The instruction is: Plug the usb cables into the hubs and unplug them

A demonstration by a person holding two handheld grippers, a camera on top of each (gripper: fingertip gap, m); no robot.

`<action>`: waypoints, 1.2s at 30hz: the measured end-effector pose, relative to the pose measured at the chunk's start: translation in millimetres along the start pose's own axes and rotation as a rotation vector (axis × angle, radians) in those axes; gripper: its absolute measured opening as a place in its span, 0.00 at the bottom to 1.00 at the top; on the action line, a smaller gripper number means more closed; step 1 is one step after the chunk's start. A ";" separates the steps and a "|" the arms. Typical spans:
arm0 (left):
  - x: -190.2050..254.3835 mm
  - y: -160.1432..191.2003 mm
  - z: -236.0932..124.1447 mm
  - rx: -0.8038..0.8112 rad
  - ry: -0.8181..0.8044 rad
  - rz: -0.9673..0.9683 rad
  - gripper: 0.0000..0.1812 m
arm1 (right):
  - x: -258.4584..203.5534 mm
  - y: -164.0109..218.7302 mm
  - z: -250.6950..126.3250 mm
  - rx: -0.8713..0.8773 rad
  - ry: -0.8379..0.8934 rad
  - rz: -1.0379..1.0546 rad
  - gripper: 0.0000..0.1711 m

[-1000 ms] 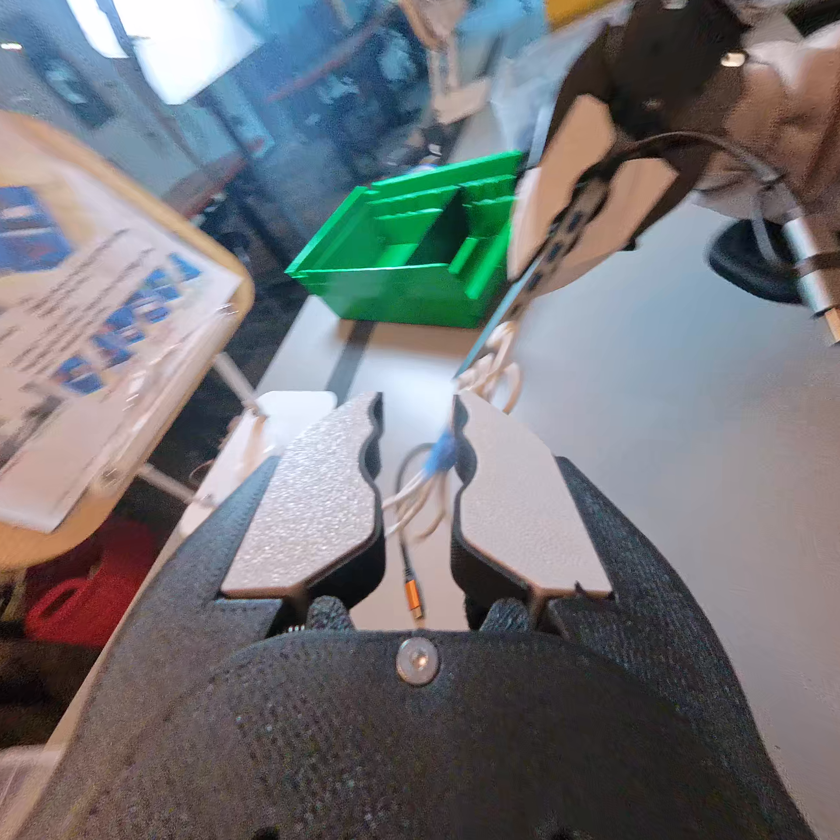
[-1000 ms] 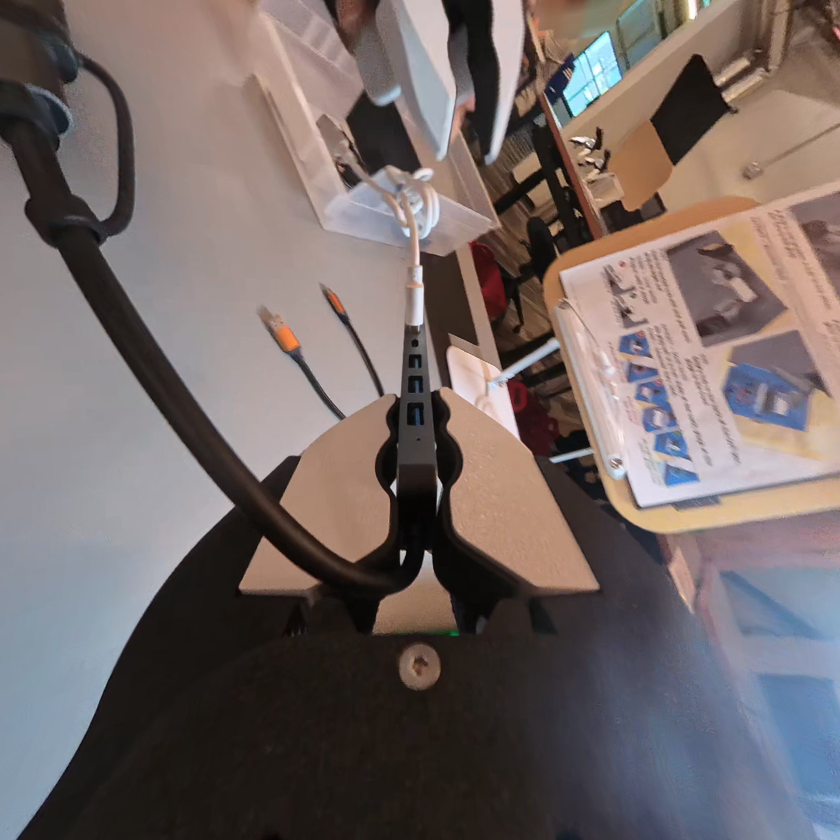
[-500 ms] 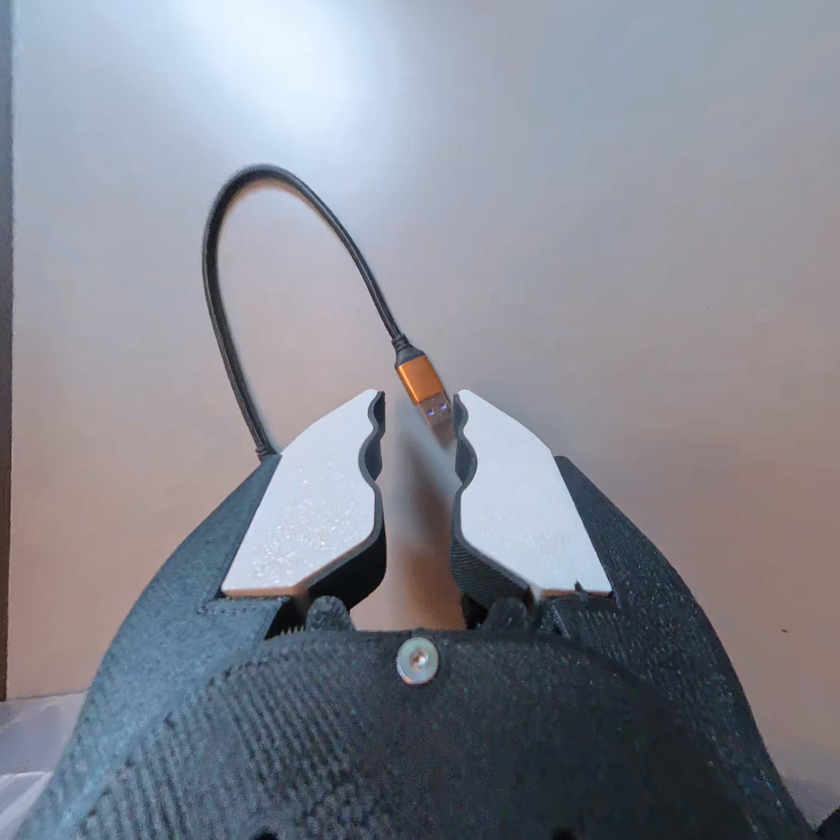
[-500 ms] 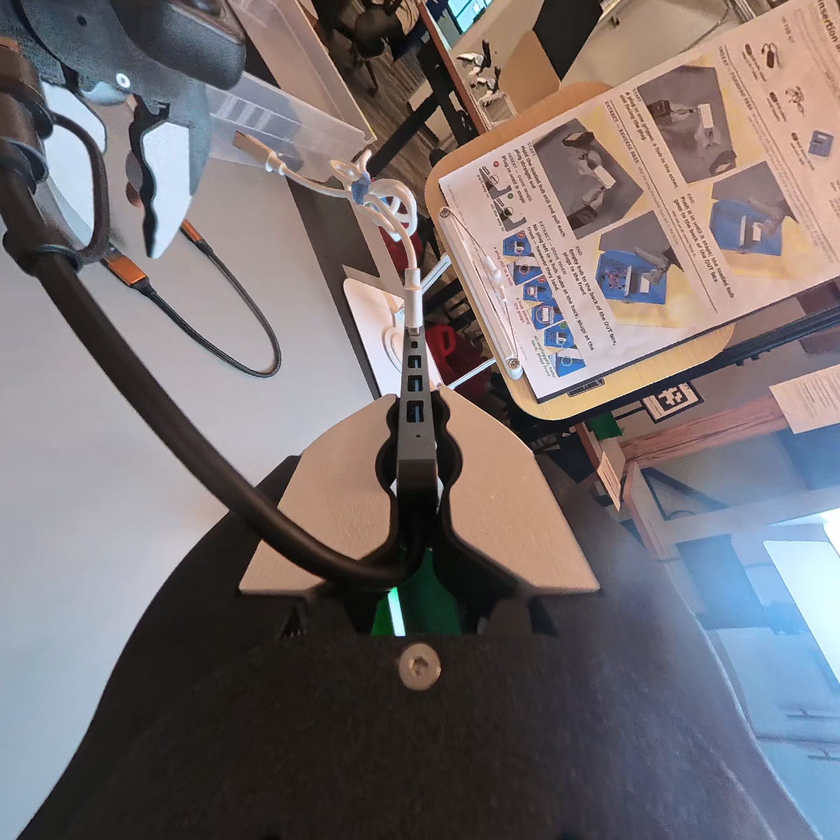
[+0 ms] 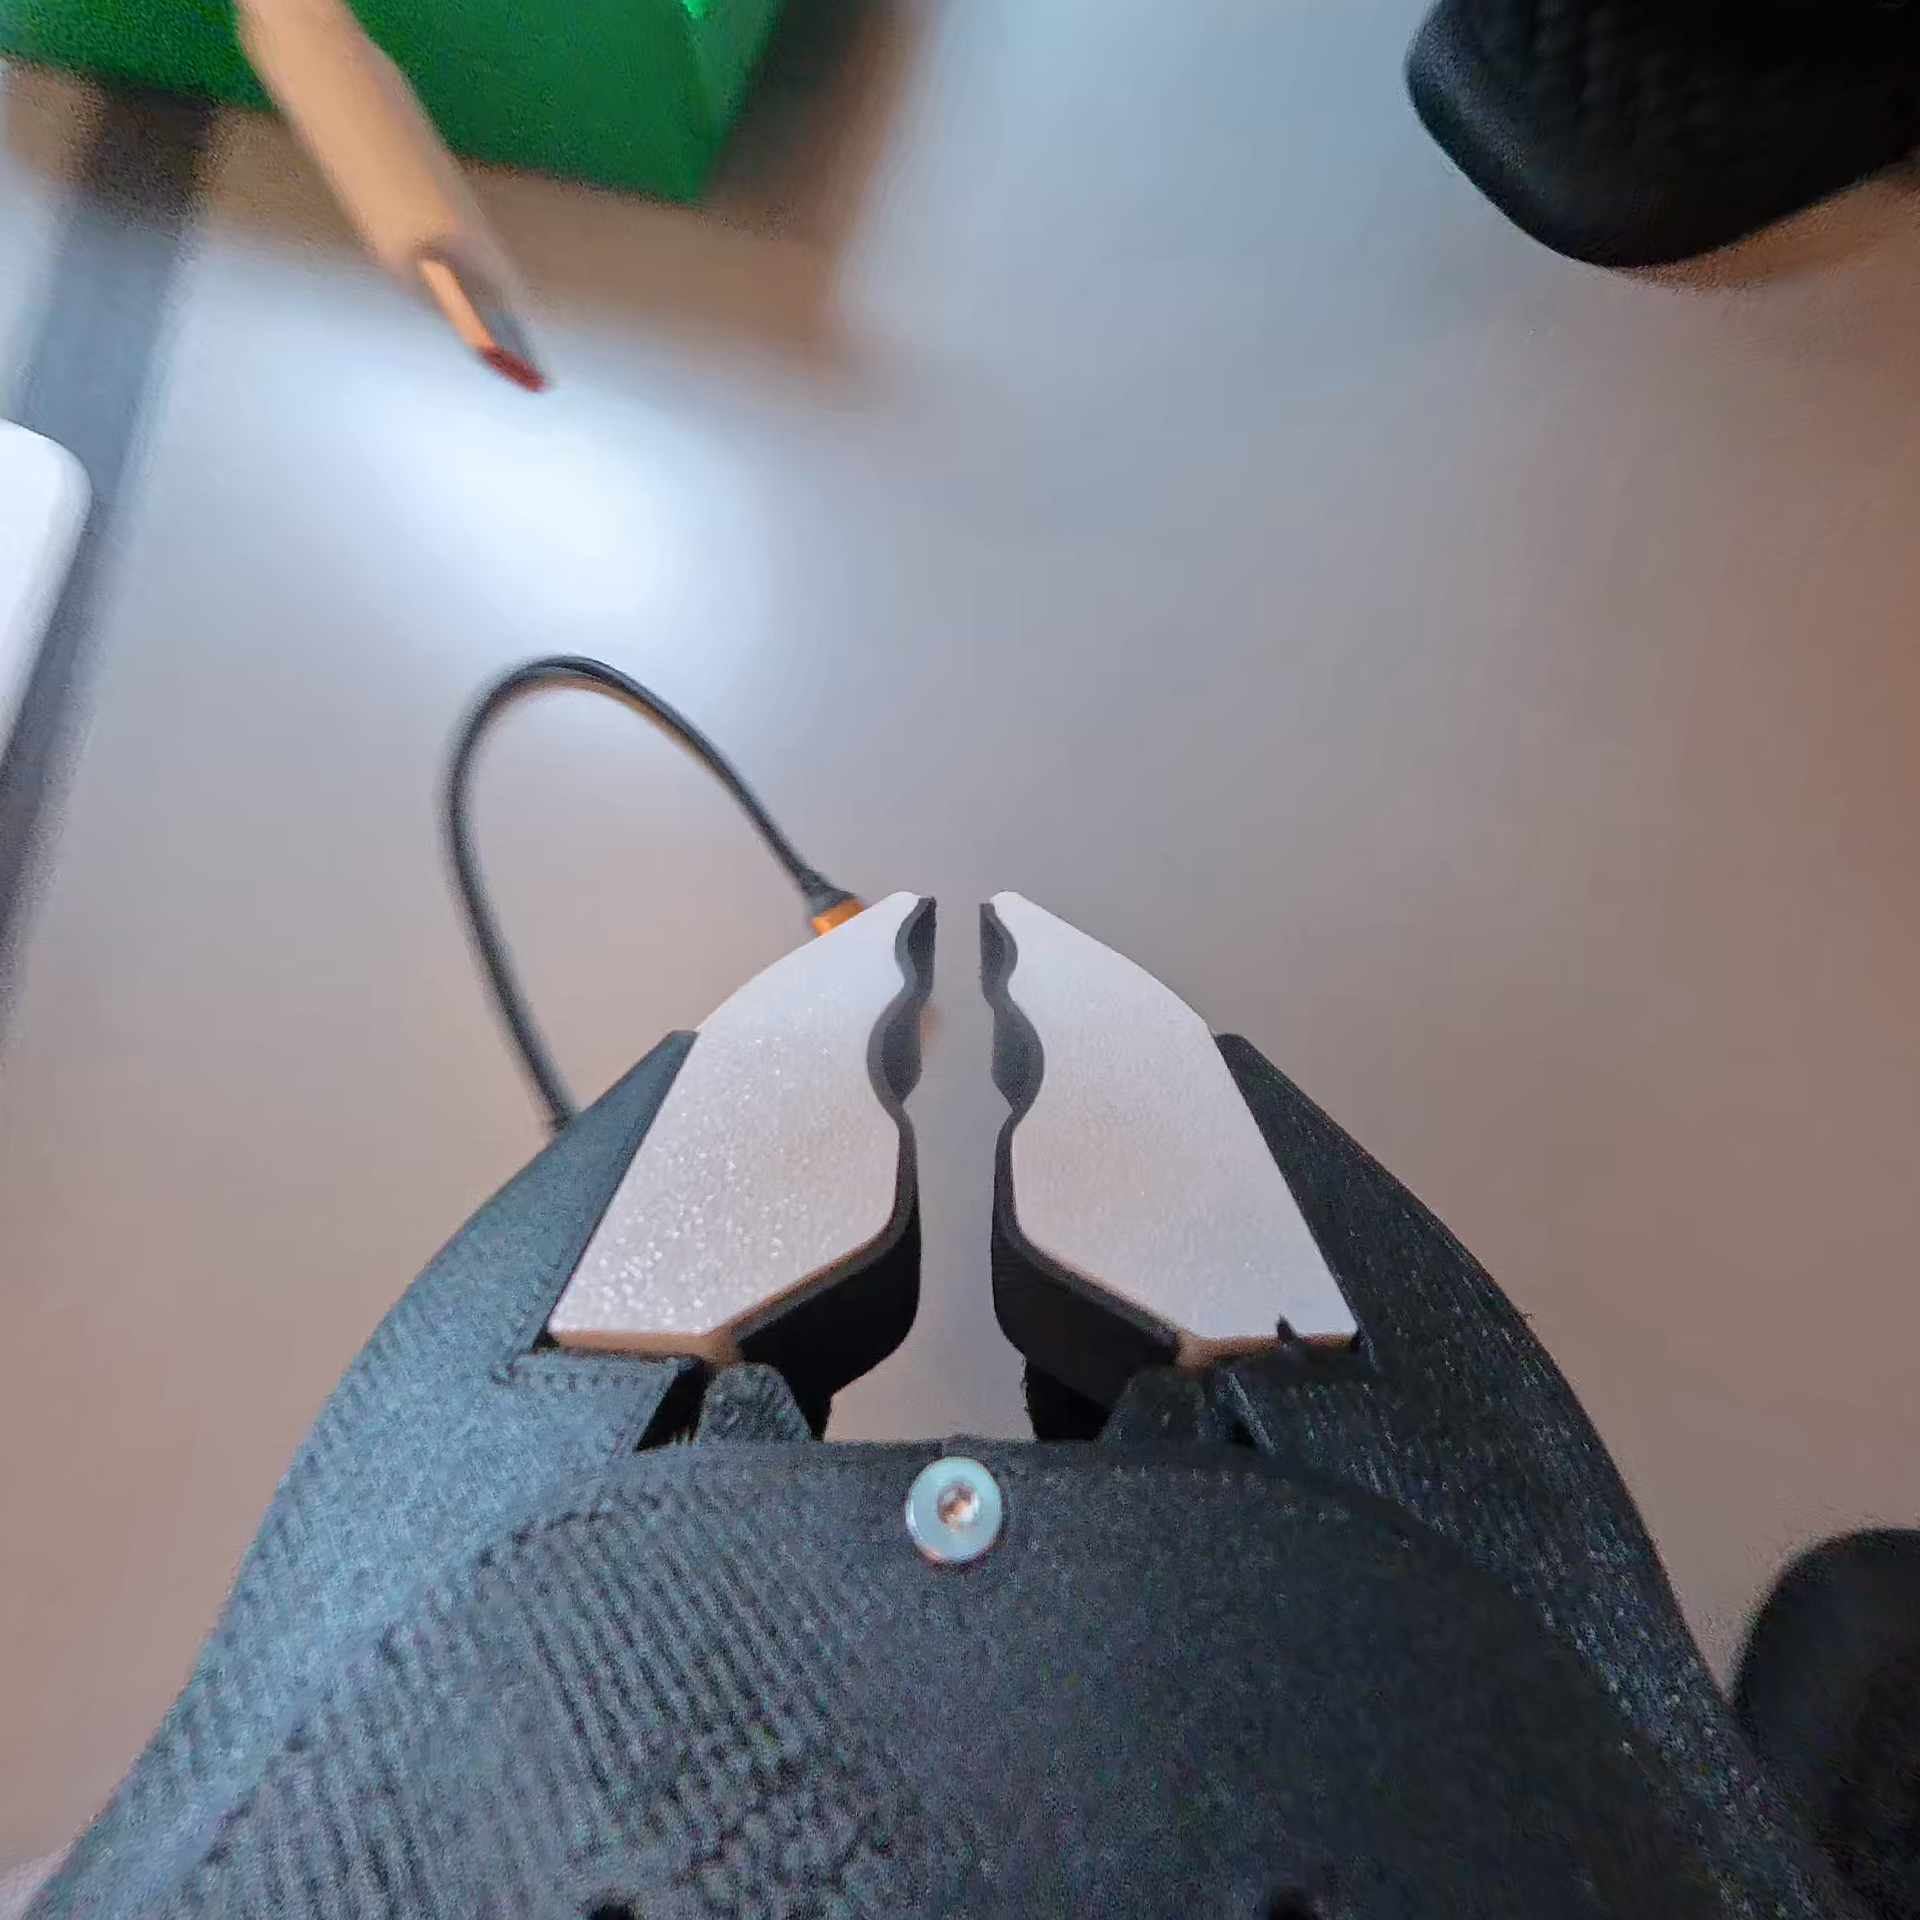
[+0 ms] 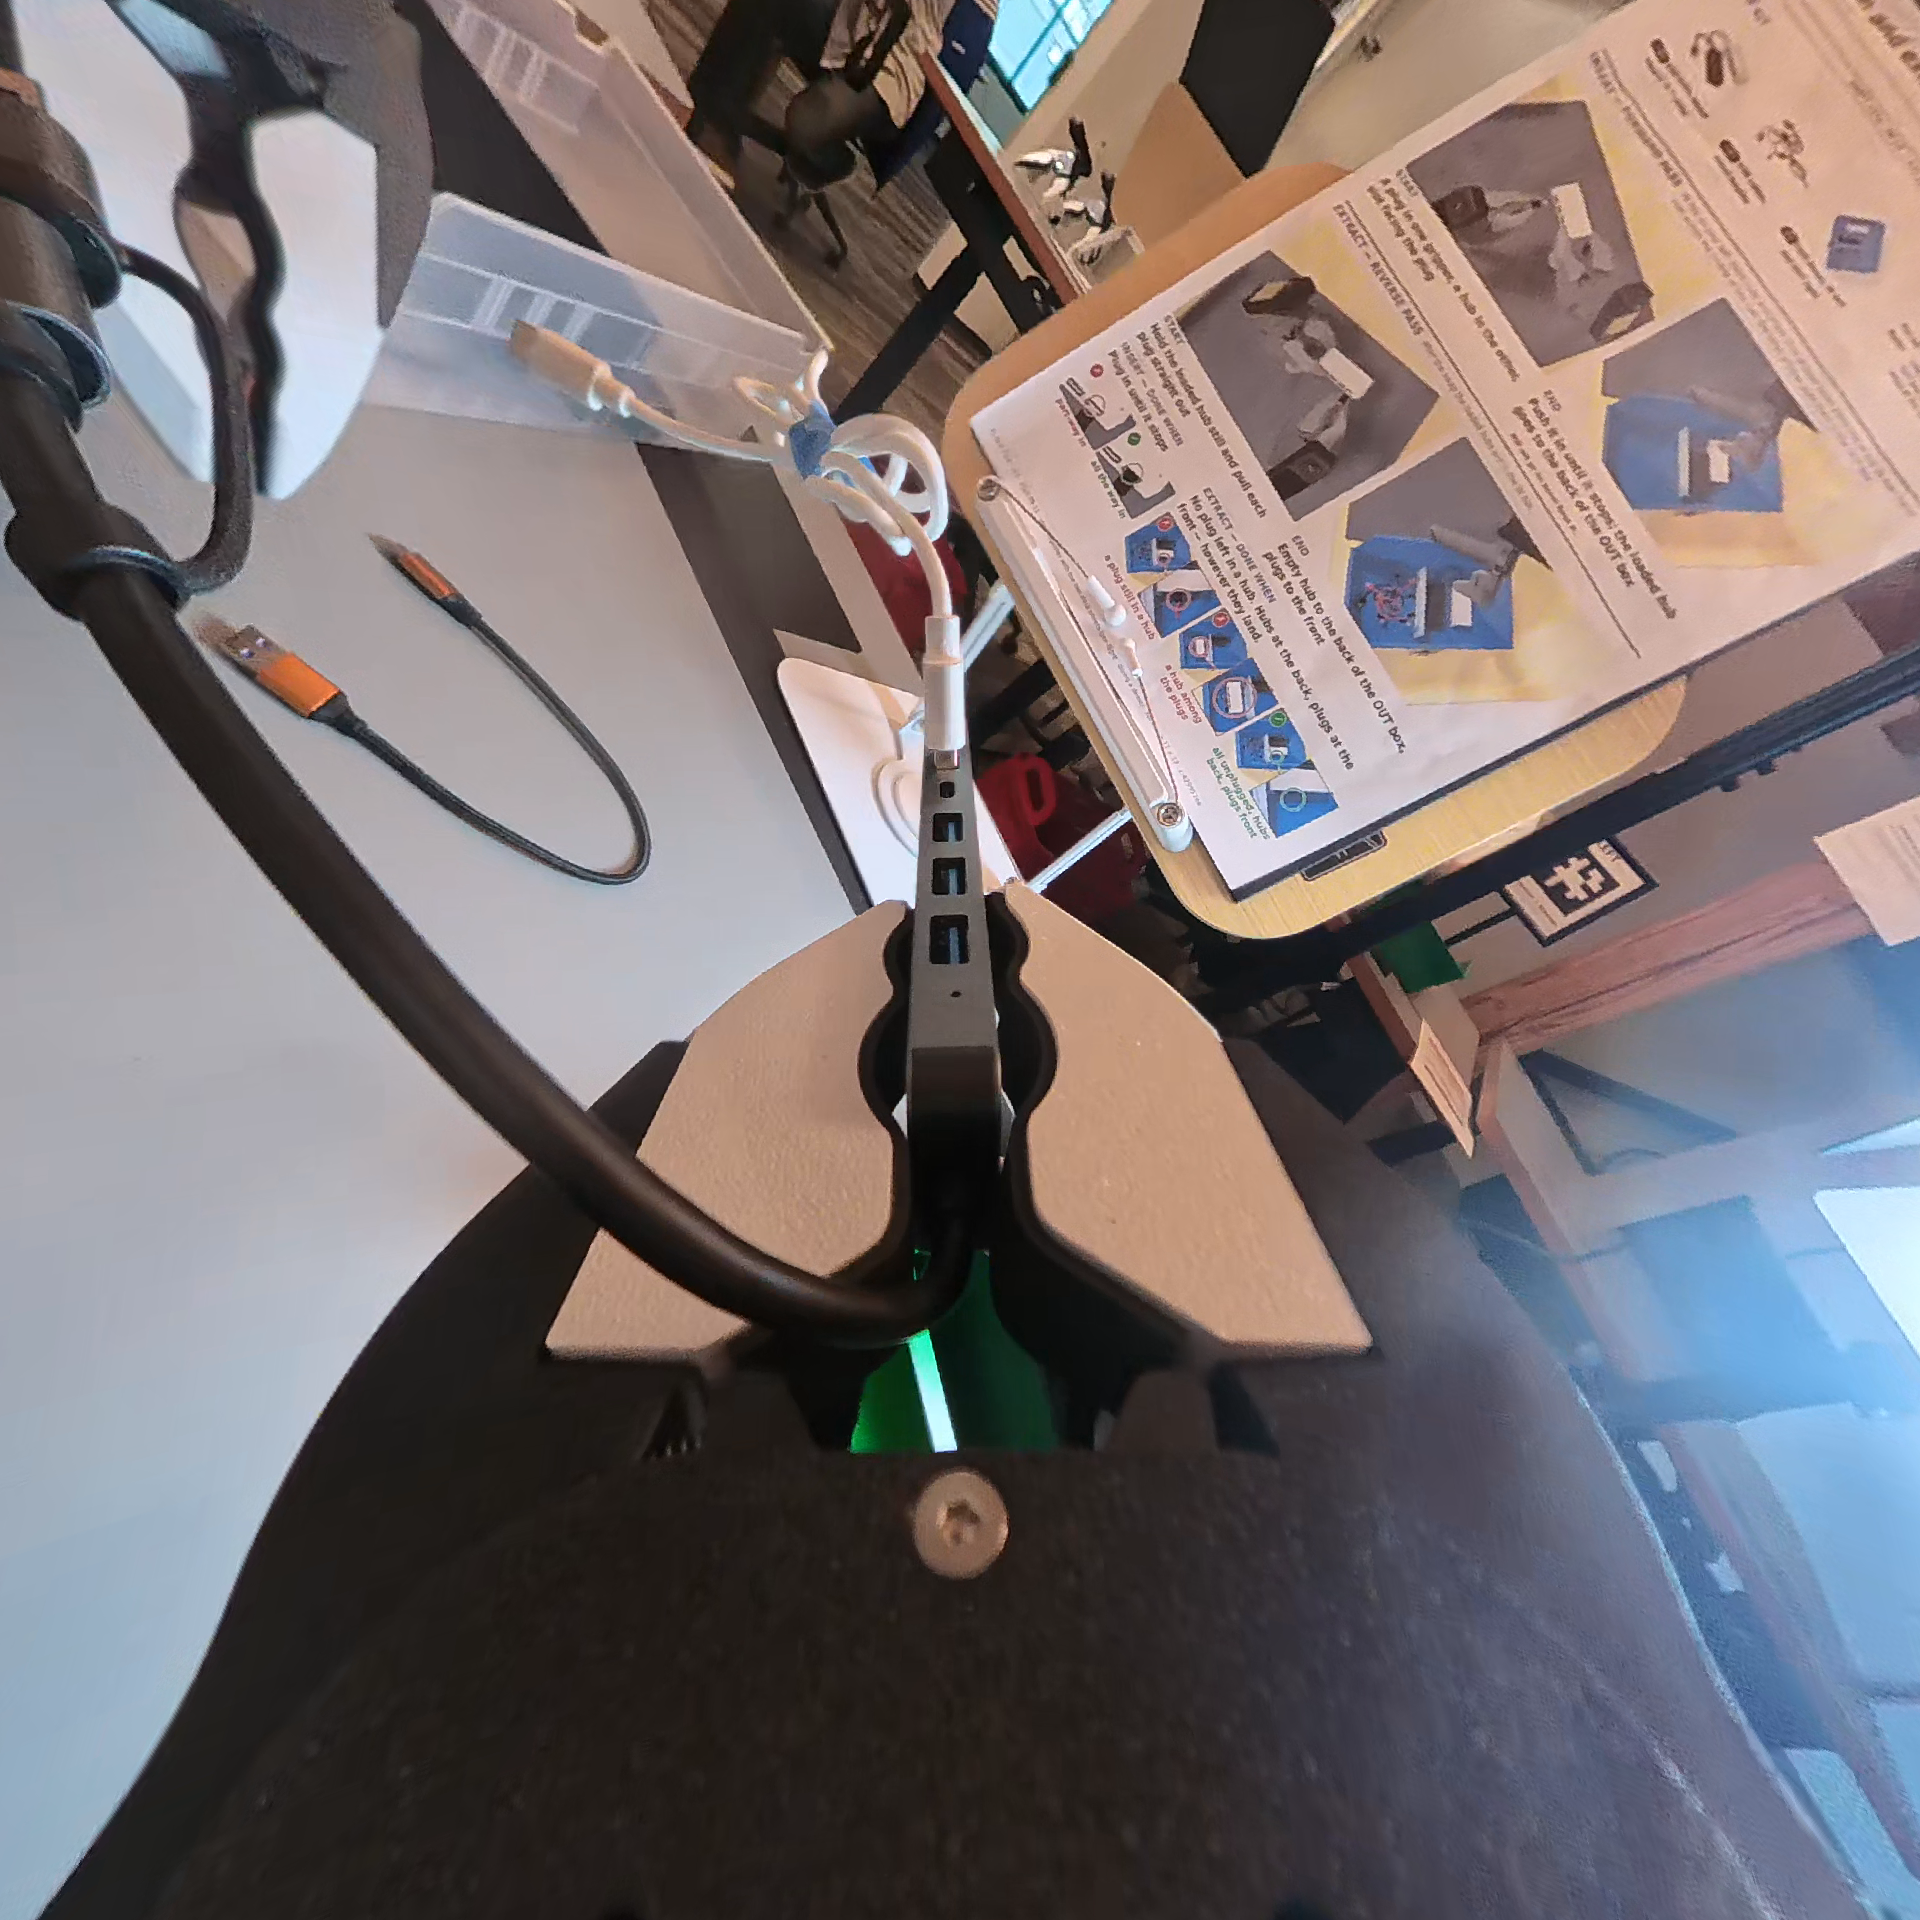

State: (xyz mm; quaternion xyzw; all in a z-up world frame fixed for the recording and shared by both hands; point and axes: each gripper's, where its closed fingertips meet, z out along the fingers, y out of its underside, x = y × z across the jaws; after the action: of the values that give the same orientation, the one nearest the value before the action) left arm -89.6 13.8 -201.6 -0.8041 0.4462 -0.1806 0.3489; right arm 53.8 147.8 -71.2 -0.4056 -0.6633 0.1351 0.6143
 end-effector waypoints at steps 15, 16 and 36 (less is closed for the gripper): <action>-46.0 30.2 54.9 -0.677 0.042 1.282 0.23 | 32.1 12.4 -16.9 0.027 0.053 0.125 0.07; -42.1 29.1 58.5 -0.677 0.090 1.332 0.22 | 33.2 14.6 -17.1 0.027 0.052 0.133 0.07; 34.1 18.5 66.3 -0.387 0.465 0.111 0.04 | 46.3 19.1 -28.9 0.044 0.055 0.184 0.07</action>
State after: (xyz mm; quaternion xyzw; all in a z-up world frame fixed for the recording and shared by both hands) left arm -42.3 4.9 -261.6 -0.7672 0.5832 -0.2521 0.0873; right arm 91.5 183.3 -45.5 -0.4547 -0.6028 0.1944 0.6262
